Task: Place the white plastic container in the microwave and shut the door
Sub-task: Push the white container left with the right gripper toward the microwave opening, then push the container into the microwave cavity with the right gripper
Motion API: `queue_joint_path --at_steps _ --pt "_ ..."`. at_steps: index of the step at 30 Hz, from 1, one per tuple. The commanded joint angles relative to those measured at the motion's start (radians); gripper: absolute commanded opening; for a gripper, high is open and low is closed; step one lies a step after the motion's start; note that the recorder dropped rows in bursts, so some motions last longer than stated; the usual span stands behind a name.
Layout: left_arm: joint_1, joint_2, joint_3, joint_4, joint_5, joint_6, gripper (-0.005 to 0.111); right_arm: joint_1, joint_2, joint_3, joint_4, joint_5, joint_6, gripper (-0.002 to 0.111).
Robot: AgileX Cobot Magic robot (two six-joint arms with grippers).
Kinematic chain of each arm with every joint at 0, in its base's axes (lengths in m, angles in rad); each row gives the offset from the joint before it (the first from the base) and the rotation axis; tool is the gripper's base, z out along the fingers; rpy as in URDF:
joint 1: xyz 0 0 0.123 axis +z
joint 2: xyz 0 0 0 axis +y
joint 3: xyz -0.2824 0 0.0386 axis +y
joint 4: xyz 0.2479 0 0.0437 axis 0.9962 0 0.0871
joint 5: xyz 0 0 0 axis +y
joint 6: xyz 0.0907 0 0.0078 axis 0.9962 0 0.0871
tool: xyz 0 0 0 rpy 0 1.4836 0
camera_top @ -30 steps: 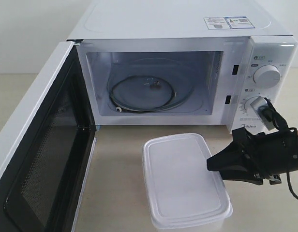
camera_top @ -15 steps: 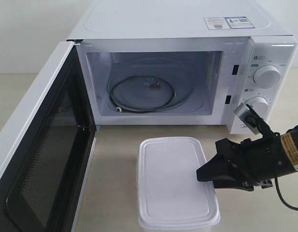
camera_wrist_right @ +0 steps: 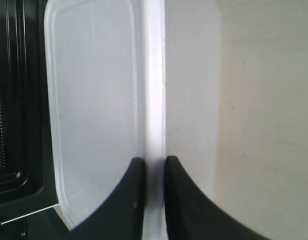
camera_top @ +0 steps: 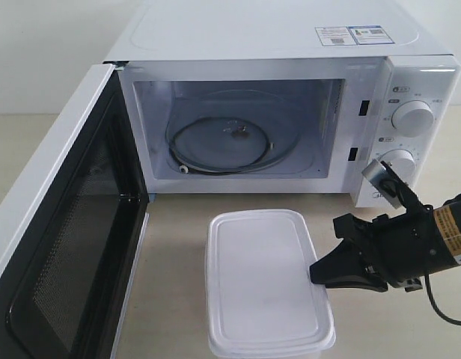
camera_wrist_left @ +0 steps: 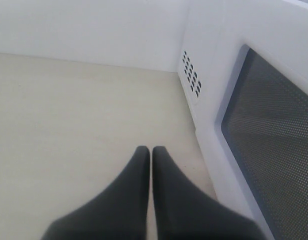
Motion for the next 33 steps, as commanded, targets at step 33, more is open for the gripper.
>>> queue_joint_path --at_steps 33 --pt "0.004 -0.002 0.004 -0.010 -0.002 0.002 0.004 0.002 -0.001 0.002 0.112 -0.113 -0.172 0.000"
